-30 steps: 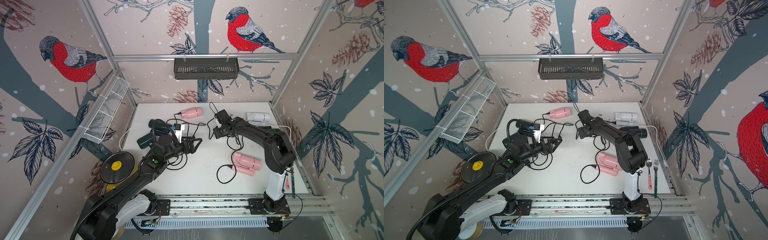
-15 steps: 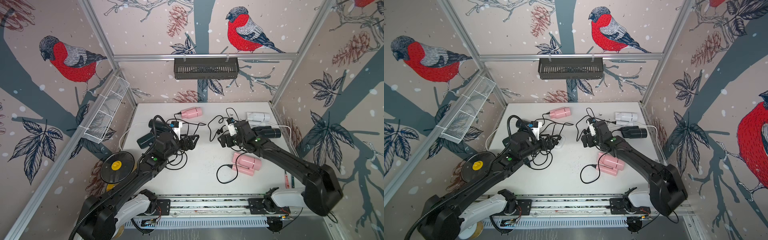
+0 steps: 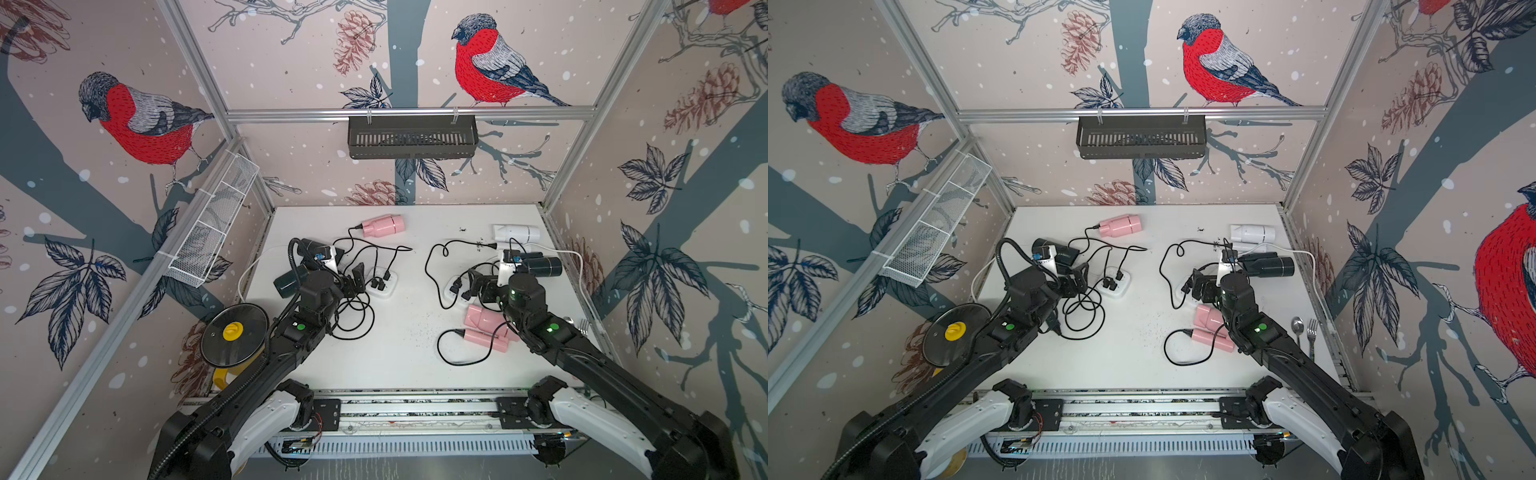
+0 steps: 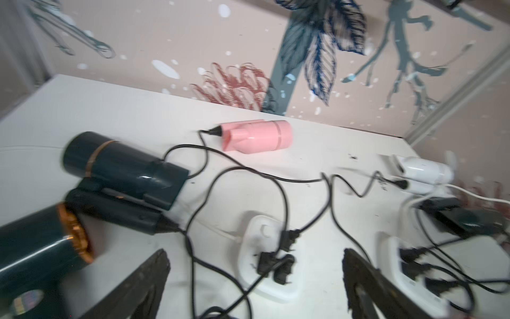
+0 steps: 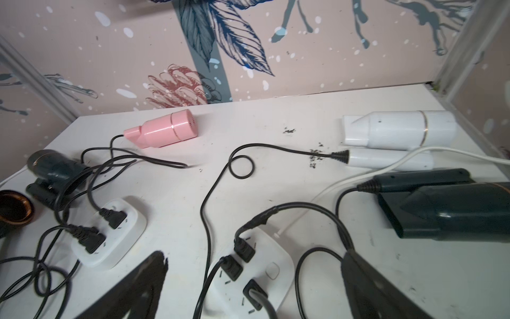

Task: Charge the blow dryers
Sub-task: Reset both arms

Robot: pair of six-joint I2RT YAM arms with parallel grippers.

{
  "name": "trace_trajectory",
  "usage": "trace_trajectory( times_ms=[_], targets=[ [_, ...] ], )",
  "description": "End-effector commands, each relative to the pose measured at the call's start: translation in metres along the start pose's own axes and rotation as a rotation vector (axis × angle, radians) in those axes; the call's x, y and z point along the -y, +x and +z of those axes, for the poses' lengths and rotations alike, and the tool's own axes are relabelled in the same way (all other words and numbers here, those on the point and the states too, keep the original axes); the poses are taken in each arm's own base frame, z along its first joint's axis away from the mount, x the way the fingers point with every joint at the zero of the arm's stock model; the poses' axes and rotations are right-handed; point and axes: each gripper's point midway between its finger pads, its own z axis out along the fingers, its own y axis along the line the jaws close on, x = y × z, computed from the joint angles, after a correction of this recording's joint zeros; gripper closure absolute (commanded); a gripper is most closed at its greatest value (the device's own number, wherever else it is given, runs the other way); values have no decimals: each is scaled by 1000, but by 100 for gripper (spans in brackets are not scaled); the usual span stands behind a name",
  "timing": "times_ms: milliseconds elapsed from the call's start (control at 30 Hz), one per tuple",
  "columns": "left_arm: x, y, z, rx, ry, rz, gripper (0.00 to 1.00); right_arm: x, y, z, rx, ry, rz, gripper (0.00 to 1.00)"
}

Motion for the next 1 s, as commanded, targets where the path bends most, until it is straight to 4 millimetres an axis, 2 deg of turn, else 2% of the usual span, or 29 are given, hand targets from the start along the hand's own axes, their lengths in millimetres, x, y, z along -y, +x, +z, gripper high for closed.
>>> trace_trajectory(
  times_ms=[0, 133, 300, 400, 567, 667, 767, 967],
  targets=[
    [-43, -6, 1, 61, -168, -2, 3, 19, -17, -4, 97, 93, 73, 0],
    [-72, -8, 3, 108, -227, 51, 3, 40, -13, -6, 104, 203, 86, 1],
    [-113, 4, 6, 127, -341, 97, 3, 72, -5, -14, 131, 367, 92, 0],
    [-117, 9, 10, 183, -310, 161, 3, 88, 0, -19, 165, 436, 84, 0],
    [-130, 27, 29, 146, -347, 192, 3, 91, 5, -16, 179, 406, 86, 0],
    [-122, 22, 45, 139, -299, 218, 1, 99, 7, -16, 196, 434, 78, 0],
    [-126, 17, 56, 138, -317, 243, 2, 104, 6, -16, 223, 446, 43, 0],
    [-142, 28, 50, 223, -294, 201, 3, 113, 5, -17, 271, 443, 50, 1]
  ],
)
